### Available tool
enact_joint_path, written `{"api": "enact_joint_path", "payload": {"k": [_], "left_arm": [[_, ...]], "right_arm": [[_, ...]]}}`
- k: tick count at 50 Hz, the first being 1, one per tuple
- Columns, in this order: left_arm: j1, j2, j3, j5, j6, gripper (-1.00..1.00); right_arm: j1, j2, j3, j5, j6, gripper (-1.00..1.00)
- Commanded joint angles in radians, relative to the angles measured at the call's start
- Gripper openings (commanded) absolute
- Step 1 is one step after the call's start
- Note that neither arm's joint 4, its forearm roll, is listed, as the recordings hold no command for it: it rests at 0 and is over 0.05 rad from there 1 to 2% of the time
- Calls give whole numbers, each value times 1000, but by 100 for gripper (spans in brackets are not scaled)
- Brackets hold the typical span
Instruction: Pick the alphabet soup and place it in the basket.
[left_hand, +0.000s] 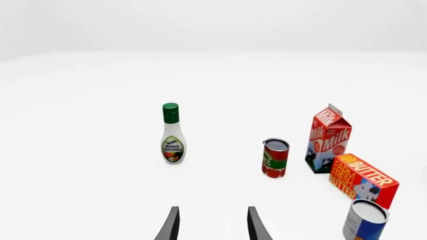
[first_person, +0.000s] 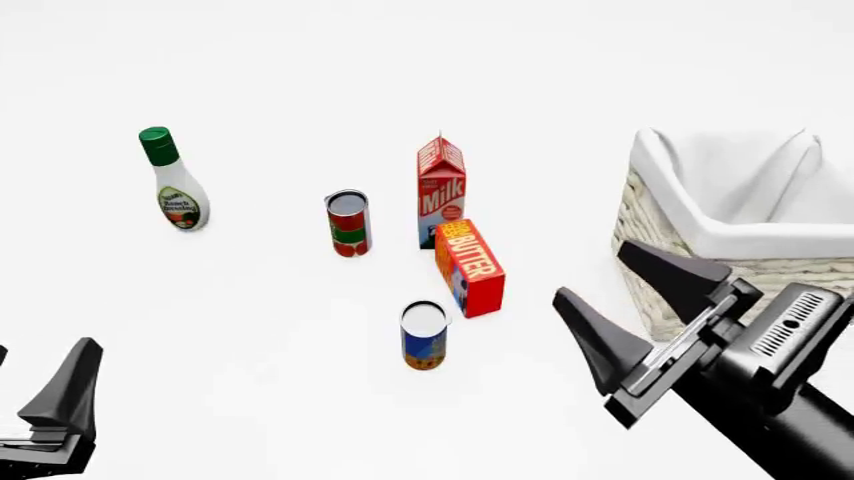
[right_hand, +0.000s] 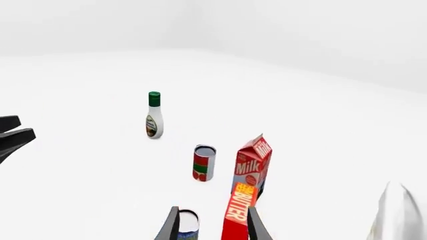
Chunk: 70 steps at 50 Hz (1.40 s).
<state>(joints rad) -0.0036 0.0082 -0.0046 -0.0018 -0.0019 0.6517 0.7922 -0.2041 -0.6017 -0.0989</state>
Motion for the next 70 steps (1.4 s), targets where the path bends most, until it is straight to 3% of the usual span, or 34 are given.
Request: {"api": "enact_joint_path", "payload": {"k": [1, 10, 11, 37, 70], "left_arm": [[3, 0, 0, 0, 2, 100], [3, 0, 0, 0, 2, 100], [3, 0, 0, 0, 2, 100], [3, 0, 0, 0, 2, 100], [3, 0, 0, 0, 2, 100]], "right_arm": [[37, 143, -19, -103, -8, 100], [67, 256, -53, -166, -16, 100], [120, 392, -118, -210, -29, 100], [147, 494, -132, -272, -24, 100], [105, 786, -186, -426, -4, 100]]}}
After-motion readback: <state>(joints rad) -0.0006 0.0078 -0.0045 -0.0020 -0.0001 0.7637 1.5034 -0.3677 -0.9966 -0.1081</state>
